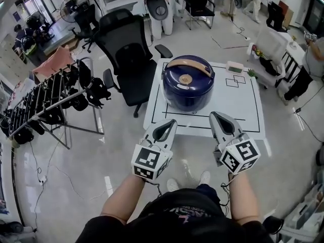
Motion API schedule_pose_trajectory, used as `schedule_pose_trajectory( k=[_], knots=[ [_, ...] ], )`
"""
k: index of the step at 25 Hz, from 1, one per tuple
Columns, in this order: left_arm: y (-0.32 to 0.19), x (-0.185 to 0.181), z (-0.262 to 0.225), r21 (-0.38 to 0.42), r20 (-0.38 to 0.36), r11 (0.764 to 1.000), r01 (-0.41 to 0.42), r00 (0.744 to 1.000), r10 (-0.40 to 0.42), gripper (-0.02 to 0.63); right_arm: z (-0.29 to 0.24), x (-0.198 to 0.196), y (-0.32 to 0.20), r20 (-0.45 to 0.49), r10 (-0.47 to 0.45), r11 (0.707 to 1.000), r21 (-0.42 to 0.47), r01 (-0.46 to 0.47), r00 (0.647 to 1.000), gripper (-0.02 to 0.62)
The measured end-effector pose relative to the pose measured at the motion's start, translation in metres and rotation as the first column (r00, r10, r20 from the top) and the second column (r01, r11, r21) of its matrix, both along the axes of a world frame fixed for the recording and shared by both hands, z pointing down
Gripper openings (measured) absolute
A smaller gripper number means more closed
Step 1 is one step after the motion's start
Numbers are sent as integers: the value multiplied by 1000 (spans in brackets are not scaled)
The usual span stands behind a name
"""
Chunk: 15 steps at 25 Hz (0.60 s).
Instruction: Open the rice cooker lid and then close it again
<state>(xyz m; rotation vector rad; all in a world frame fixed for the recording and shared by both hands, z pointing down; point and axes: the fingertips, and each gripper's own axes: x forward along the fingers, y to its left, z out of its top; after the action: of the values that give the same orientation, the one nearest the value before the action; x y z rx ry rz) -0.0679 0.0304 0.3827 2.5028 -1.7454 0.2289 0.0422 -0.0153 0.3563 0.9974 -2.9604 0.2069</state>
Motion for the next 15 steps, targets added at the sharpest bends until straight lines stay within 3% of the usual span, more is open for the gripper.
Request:
schedule_pose_trajectory(
  k=[7, 15],
  knots=[
    [16, 32, -12, 28, -25, 998, 55, 998, -54, 3, -2, 37, 18, -5, -42, 999, 7, 42, 999, 2],
    [35, 94, -9, 24, -37, 990, 137, 990, -136, 3, 0, 87, 32, -12, -135, 991, 3, 135, 991, 1]
  ],
)
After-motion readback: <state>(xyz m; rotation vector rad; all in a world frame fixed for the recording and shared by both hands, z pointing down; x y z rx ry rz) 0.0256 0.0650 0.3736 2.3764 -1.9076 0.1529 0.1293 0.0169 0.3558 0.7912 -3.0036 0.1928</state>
